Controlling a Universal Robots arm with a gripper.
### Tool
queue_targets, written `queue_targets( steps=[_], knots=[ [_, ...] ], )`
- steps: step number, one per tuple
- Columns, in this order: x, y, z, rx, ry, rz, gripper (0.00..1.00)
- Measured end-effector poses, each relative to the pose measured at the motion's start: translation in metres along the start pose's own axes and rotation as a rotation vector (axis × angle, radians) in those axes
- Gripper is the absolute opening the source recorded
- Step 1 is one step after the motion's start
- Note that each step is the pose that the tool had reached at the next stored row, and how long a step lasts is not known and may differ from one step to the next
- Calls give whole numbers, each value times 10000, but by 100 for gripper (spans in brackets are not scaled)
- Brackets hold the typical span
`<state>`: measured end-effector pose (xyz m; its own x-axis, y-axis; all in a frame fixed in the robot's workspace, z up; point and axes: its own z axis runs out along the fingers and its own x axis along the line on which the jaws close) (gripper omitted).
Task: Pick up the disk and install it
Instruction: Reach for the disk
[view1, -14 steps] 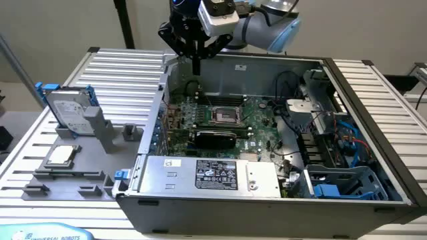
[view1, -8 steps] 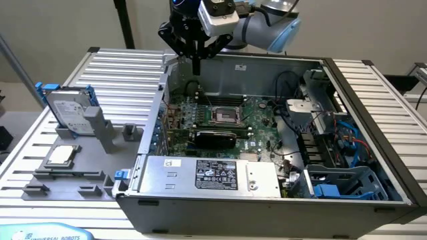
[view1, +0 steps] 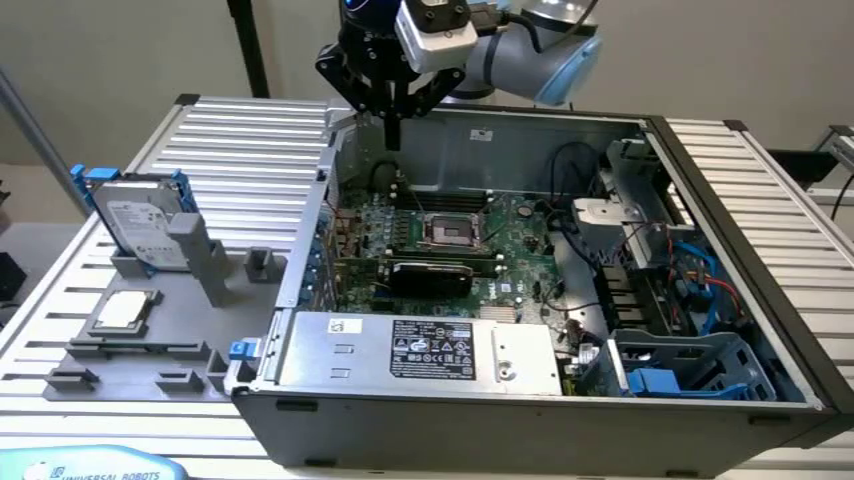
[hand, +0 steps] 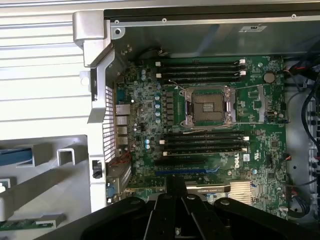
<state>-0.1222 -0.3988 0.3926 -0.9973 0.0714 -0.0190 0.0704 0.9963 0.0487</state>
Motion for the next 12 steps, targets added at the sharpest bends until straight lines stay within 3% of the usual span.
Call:
queue_targets(
  steps=[3, 12],
  knots=[
    [83, -6, -2, -10, 1, -1, 11],
    [493, -34, -11, -31, 19, 1, 11]
  ],
)
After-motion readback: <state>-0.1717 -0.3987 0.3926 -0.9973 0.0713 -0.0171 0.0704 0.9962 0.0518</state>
